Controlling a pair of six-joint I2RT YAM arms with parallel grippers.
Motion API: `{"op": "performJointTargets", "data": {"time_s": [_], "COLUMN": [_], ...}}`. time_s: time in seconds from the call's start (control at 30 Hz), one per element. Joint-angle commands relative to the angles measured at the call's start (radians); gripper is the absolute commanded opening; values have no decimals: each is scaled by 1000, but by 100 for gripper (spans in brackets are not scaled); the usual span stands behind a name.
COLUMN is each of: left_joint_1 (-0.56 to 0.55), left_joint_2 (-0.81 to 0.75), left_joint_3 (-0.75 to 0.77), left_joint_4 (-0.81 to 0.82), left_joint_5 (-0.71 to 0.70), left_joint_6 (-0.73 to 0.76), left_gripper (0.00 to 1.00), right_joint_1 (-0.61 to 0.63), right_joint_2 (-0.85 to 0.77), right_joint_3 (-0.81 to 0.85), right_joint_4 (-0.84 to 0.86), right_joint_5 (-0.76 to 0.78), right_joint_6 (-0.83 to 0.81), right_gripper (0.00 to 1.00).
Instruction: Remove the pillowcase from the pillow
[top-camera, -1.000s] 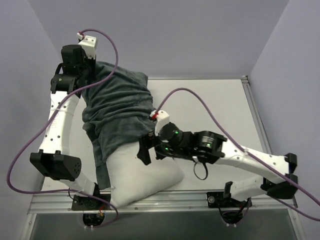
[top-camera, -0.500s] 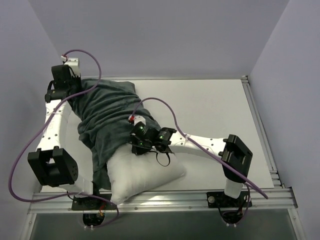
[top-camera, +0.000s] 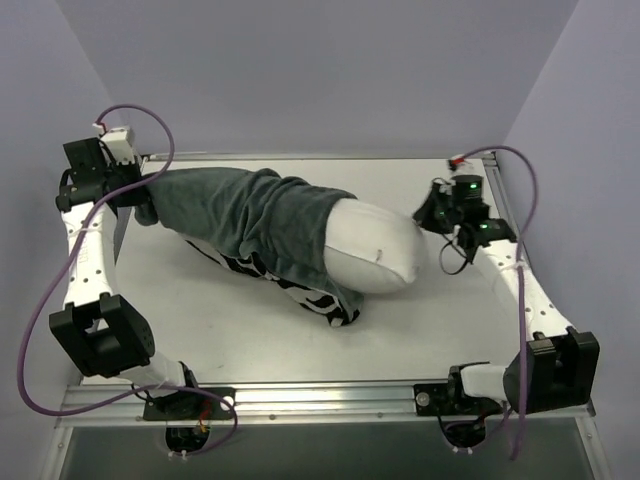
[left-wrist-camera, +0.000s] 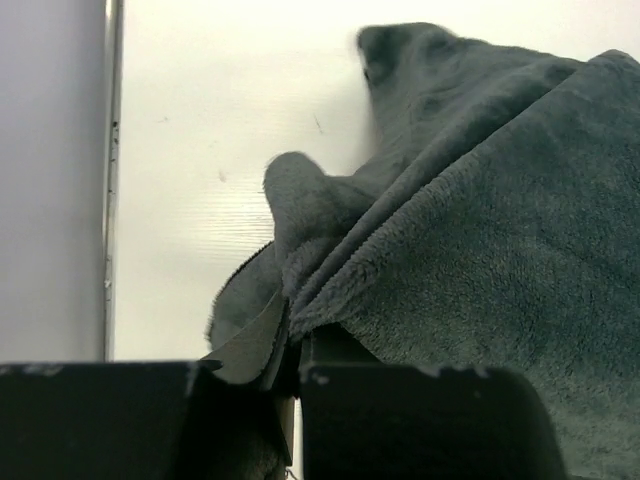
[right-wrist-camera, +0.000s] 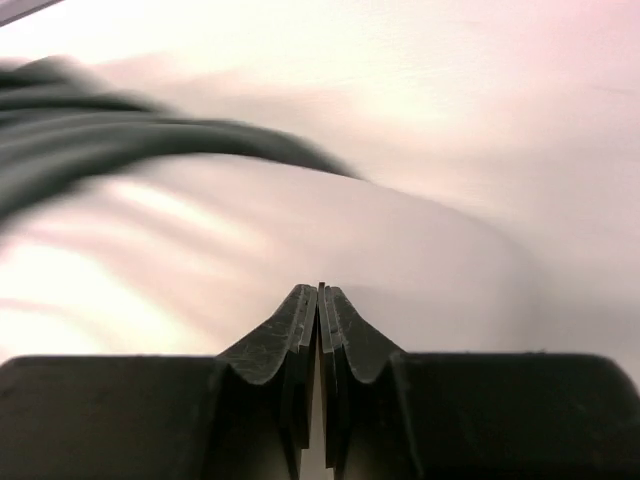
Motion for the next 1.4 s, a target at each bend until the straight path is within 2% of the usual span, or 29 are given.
{"op": "performJointTargets", "data": {"time_s": [0.0, 0.13, 0.23, 0.3, 0.33, 0.4, 0.43, 0.47, 0.5, 0.57, 0.67, 0.83, 1.03, 1.13, 1.17, 1.2, 1.3, 1.37], "left_joint_1": [154, 179, 187, 184, 176, 155, 133, 125, 119, 115, 116, 115, 115, 115, 115, 115, 115, 115], "left_joint_2": [-53, -65, -74, -90, -100, -142, -157, -171, -183, -209, -216, -206, -216, -214, -216, -217, -222, -226], "left_joint_3": [59, 21, -8, -17, -24, -48, -56, -63, -71, -82, -79, -62, -74, -82, -85, -96, -113, -117], "left_joint_4": [208, 205, 208, 176, 167, 148, 145, 145, 148, 156, 156, 133, 133, 130, 130, 131, 136, 136], "left_joint_5": [-172, -144, -132, -28, 9, 61, 64, 67, 67, 58, 40, 54, 67, 77, 78, 80, 80, 80], "left_joint_6": [68, 120, 162, 180, 176, 159, 151, 146, 137, 131, 143, 145, 137, 128, 123, 122, 114, 107], "left_gripper": [2, 2, 2, 2, 2, 2, 2, 2, 2, 2, 2, 2, 2, 2, 2, 2, 2, 2], "right_joint_1": [-272, -374, -406, -374, -277, -128, -70, 24, 67, 188, 277, 284, 290, 307, 310, 318, 344, 345], "right_joint_2": [-38, -13, -13, -18, -22, -18, -6, -4, -6, -22, -12, 47, 7, 8, 11, 23, 82, 128], "right_joint_3": [-46, 10, 70, 104, 136, 180, 214, 220, 219, 181, 144, 83, -32, -100, -133, -172, -282, -309], "right_joint_4": [-314, -355, -384, -386, -383, -392, -390, -381, -363, -283, -214, -163, -165, -130, -87, 44, 325, 436], "right_joint_5": [169, 162, 179, 139, 132, 182, 172, 153, 130, 112, 96, 34, 73, 35, -36, -69, -129, -157], "right_joint_6": [-185, -248, -282, -279, -278, -266, -262, -235, -215, -183, -77, 164, 277, 305, 342, 372, 458, 494], "right_gripper": [0, 0, 0, 0, 0, 35, 49, 67, 86, 99, 100, 100, 100, 100, 100, 100, 100, 100]}}
